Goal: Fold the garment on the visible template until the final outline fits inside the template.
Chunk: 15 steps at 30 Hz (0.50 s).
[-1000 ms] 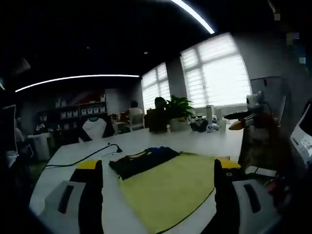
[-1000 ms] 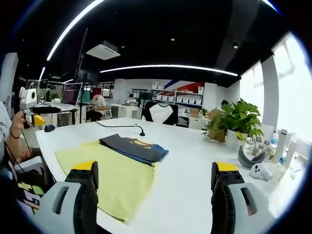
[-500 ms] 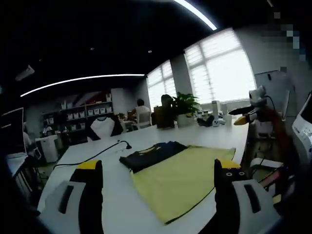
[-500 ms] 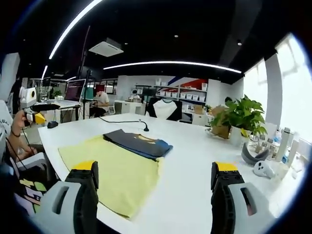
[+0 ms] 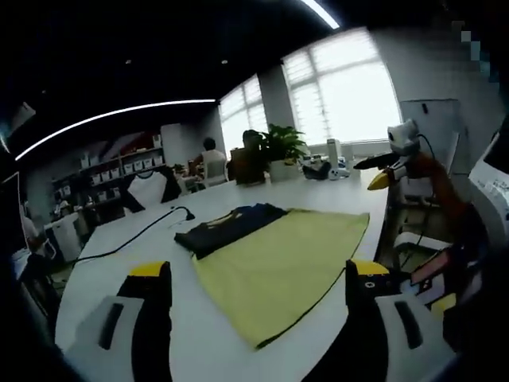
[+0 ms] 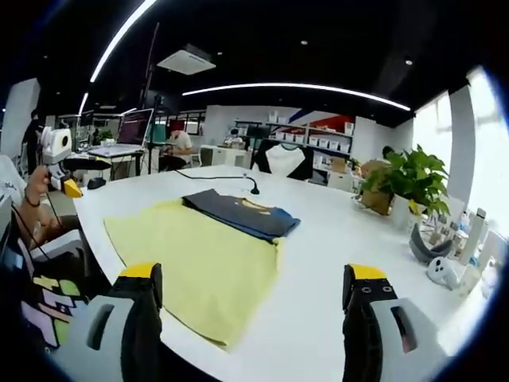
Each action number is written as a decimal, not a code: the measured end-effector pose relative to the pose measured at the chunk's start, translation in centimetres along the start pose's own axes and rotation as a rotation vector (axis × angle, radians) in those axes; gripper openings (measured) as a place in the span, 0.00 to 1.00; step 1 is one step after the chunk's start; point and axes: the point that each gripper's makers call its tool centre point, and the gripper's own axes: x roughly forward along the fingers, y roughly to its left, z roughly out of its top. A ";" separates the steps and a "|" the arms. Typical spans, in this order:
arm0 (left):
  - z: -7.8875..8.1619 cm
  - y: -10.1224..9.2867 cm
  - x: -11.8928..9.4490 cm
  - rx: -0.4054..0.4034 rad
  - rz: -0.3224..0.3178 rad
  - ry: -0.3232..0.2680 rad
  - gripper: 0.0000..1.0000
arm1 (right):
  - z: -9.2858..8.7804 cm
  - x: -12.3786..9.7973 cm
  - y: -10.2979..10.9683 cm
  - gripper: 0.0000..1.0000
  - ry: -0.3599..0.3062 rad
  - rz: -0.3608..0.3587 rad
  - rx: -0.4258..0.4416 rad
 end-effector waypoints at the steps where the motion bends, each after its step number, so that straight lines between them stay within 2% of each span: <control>1: -0.5 -0.1 0.3 -0.019 -0.012 0.012 0.92 | -0.2 0.2 0.1 0.95 0.004 0.007 0.009; 8: -2.8 -0.7 1.8 -0.060 -0.058 0.060 0.85 | -2.4 1.6 1.0 0.93 0.056 0.044 0.011; 15: -6.2 -0.9 3.1 -0.152 -0.101 0.133 0.75 | -4.4 2.6 2.0 0.86 0.095 0.088 0.007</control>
